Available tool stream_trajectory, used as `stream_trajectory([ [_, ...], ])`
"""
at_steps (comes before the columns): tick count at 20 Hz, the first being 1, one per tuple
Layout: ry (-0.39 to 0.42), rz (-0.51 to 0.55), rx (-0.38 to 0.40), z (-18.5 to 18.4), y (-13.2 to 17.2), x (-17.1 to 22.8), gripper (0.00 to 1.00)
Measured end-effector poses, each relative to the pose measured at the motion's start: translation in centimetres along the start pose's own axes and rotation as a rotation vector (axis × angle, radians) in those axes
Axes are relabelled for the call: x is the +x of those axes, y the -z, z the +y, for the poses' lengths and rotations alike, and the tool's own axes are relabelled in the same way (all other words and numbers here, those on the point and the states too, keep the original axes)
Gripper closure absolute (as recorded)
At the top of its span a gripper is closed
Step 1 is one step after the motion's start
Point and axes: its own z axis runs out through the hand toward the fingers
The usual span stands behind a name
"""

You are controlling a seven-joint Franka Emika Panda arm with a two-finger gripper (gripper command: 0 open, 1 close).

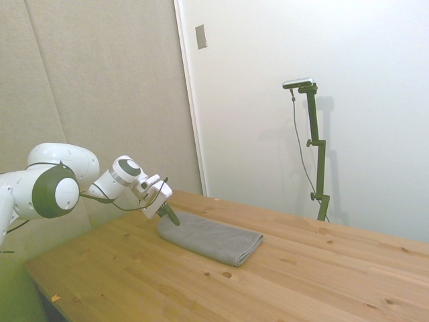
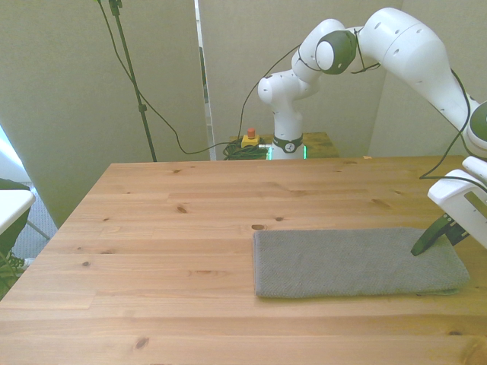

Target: Fold the towel

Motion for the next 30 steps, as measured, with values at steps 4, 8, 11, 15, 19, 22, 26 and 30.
stream_trajectory([
  [4,-0.035,-0.037,0.059,1.9,0.8,2.3,1.0],
  [8,-0.08,-0.071,0.103,5.1,1.4,5.1,1.0],
  [11,-0.118,-0.101,0.14,7.8,1.3,7.3,1.0],
  [15,-0.191,-0.149,0.209,12.3,0.6,10.9,1.0],
  [19,-0.257,-0.207,0.286,17.5,-2.1,14.3,1.0],
  [22,-0.29,-0.249,0.314,21.2,-5.0,16.0,1.0],
  [26,-0.321,-0.331,0.347,24.8,-9.1,17.0,1.0],
  [30,-0.358,-0.396,0.38,27.9,-12.3,18.7,1.0],
])
